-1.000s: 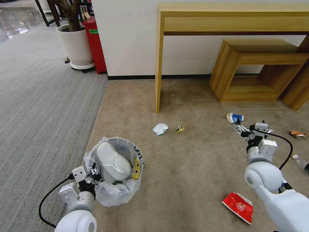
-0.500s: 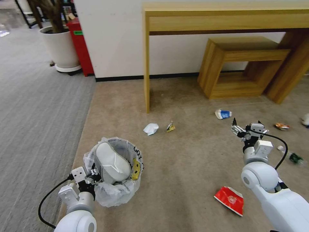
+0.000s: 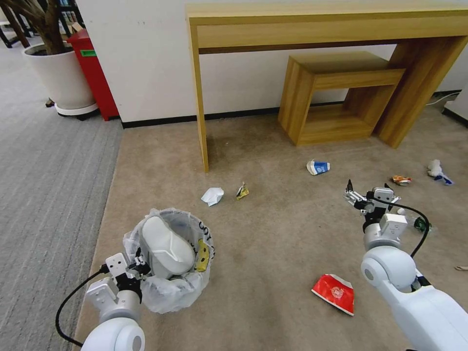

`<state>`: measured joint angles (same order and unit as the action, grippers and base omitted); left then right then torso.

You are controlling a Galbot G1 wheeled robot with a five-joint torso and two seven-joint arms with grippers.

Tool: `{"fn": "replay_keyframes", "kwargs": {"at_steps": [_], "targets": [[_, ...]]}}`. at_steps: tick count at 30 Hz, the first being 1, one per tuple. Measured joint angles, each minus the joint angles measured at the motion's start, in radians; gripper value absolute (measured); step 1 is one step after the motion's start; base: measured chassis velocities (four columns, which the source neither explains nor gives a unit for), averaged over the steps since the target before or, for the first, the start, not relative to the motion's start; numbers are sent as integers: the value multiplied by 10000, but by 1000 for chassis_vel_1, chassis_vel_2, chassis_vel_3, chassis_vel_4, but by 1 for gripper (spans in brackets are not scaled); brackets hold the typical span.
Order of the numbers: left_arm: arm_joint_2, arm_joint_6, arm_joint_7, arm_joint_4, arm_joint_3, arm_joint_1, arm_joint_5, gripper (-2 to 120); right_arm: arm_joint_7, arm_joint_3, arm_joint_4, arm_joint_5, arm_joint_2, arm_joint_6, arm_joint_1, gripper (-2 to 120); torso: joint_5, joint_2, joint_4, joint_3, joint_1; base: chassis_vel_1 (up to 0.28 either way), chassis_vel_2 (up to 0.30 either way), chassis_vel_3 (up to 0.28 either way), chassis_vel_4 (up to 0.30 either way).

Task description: Pick up the trash bin and place the garbage on the floor into it.

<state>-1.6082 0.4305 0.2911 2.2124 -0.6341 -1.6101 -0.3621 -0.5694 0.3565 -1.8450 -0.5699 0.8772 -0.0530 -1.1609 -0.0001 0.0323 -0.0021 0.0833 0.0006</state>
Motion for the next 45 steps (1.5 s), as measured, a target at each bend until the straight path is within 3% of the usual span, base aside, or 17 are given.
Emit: {"fn": "replay_keyframes", "kwargs": {"at_steps": [8, 12, 15, 19, 23, 26, 32, 33, 34, 37, 38, 41, 42, 43, 45], "targets": [[0, 1, 0, -57, 4, -7, 1, 1, -56, -49, -12, -124, 16, -88, -73, 100, 0, 0, -1, 0, 0, 0, 0, 0, 0], [0, 2, -3, -114, 9, 2, 8, 1, -571, -168, -93, -1319, -36, -888, -265, 100, 0, 0, -2, 0, 0, 0, 0, 0, 0], [0, -113, -15, -239, 12, 30, 24, 1, -1803, -406, 75, -3430, -51, -2497, -319, 100, 1, 0, 0, 0, 0, 0, 0, 0, 0], [0, -222, -40, -326, -53, 130, -6, 1, -1963, -210, 152, -3740, -419, -3357, -1088, 100, 1, 0, -2, 0, 0, 0, 0, 0, 0], [0, -260, -55, -354, -54, 140, -29, 1, -2201, -126, 109, -4146, -408, -3484, -1520, 100, 0, 0, -4, 0, 0, 0, 0, 0, 0], [0, -340, -69, -421, -64, 153, -43, 1, -2975, 99, 235, -4683, -30, -3651, -1866, 100, 4, 0, -1, -1, 0, 0, 0, 0, 0], [-1, -403, -73, -505, -77, 218, -106, 1, -2332, 296, 611, -4019, -369, -3832, -2300, 100, 4, -1, -5, -1, 0, 0, 0, 0, 0], [0, -428, -74, -519, -84, 234, -121, 1, -1688, 204, 824, -3408, -724, -3628, -2339, 100, 1, 0, -4, -1, 0, 0, 0, 0, 0], [0, -428, -74, -519, -84, 234, -121, 1, -1688, 204, 824, -3408, -724, -3628, -2339, 100, 1, 0, -4, -1, 0, 0, 0, 0, 0], [0, -466, -74, -523, -85, 228, -127, 1, 175, -129, 1288, -1103, -1727, -2298, -2397, 96, 1, 0, -1, -1, 0, 0, 0, 0, 0], [0, -466, -74, -523, -85, 228, -127, 1, 175, -129, 1288, -1103, -1727, -2298, -2397, 96, 1, 0, -1, -1, 0, 0, 0, 0, 0], [0, -499, -75, -521, -84, 220, -111, 1, 1723, -460, 1897, 903, -2389, -397, -2452, 96, 2, -1, -2, 0, 0, 0, 0, 0, 0], [0, -499, -75, -521, -84, 220, -111, 1, 1723, -460, 1897, 903, -2389, -397, -2452, 96, 2, -1, -2, 0, 0, 0, 0, 0, 0], [0, -509, -75, -521, -83, 224, -105, 1, 2247, -653, 2166, 1571, -2608, 454, -2446, 96, 3, 0, -2, -1, 0, 0, 0, 0, 0], [0, -530, -75, -522, -76, 231, -100, 1, 2807, -863, 2463, 2428, -2844, 1303, -2448, 96, 2, 0, -1, 0, 0, 0, 0, 0, 0]]}}
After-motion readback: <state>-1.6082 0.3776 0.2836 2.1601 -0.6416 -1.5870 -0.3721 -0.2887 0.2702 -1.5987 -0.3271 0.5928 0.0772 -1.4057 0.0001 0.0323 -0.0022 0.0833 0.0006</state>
